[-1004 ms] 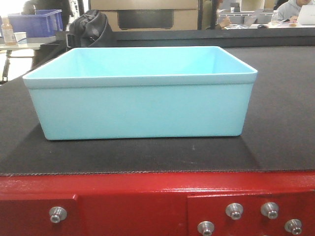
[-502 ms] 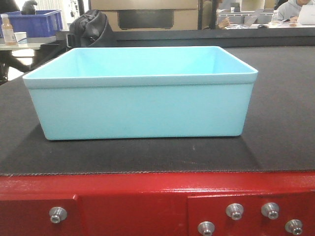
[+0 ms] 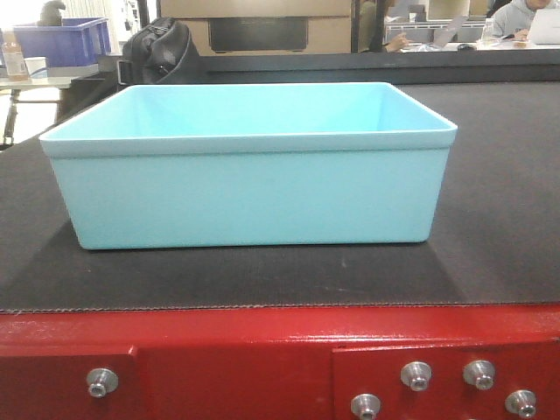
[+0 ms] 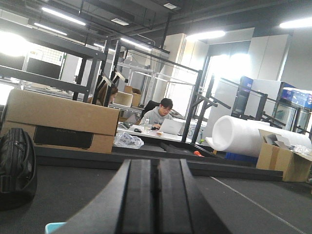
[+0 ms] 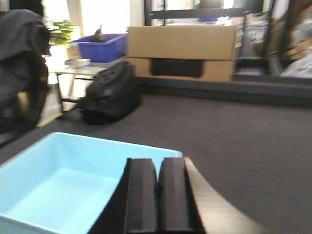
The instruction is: Fetch blue bin and place on conveyor start
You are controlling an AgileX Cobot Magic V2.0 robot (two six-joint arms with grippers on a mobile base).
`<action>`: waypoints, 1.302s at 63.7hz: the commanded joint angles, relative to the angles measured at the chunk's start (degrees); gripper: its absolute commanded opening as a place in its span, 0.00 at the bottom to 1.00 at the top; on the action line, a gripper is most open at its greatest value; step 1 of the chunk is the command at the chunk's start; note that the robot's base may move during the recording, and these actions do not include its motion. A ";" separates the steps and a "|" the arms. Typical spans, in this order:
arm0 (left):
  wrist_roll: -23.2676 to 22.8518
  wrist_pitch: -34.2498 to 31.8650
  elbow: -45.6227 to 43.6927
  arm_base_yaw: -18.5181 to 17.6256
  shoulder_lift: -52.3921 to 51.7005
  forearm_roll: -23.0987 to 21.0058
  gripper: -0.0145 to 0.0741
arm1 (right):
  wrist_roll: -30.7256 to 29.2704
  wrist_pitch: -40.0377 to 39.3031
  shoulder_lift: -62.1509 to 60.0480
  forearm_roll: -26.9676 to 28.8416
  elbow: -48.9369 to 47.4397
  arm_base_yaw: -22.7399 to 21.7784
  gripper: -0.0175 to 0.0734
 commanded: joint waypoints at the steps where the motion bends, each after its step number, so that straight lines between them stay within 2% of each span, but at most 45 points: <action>1: 0.38 -0.59 0.05 0.02 -0.39 -0.15 0.04 | -13.36 -1.40 -3.58 8.32 2.95 -5.82 0.01; 5: 0.38 -0.59 0.05 0.02 -0.39 -0.15 0.04 | -19.16 -2.19 -6.27 12.07 6.00 -10.13 0.01; 14: 0.38 -0.59 0.05 0.02 -0.39 -0.15 0.04 | -19.30 -2.99 -12.37 12.46 12.68 -16.79 0.01; 23: 0.38 -0.59 0.05 0.02 -0.39 -0.15 0.04 | -19.30 -3.26 -20.33 13.43 19.62 -20.43 0.01; 33: 0.38 -0.59 0.05 0.02 -0.39 -0.15 0.04 | -19.30 -3.26 -28.58 13.43 25.75 -20.54 0.01; 46: 0.38 -0.59 0.05 0.02 -0.52 -0.15 0.04 | -17.15 -4.38 -28.58 13.43 30.37 -18.47 0.01; 51: 0.38 -0.59 0.05 0.02 -0.52 -0.15 0.04 | -17.15 -7.78 -28.58 13.43 32.37 -17.22 0.01; 54: 0.38 -0.59 0.05 0.02 -0.52 -0.15 0.04 | -17.15 -10.26 -28.58 13.43 32.37 -16.75 0.01; 59: 0.38 -0.59 0.05 0.02 -0.52 -0.15 0.04 | -17.15 -7.78 -28.58 13.43 32.37 -16.38 0.01; 83: 0.38 -0.72 0.05 0.02 -0.51 -0.15 0.04 | -17.15 -7.64 -28.58 13.43 32.37 -16.38 0.01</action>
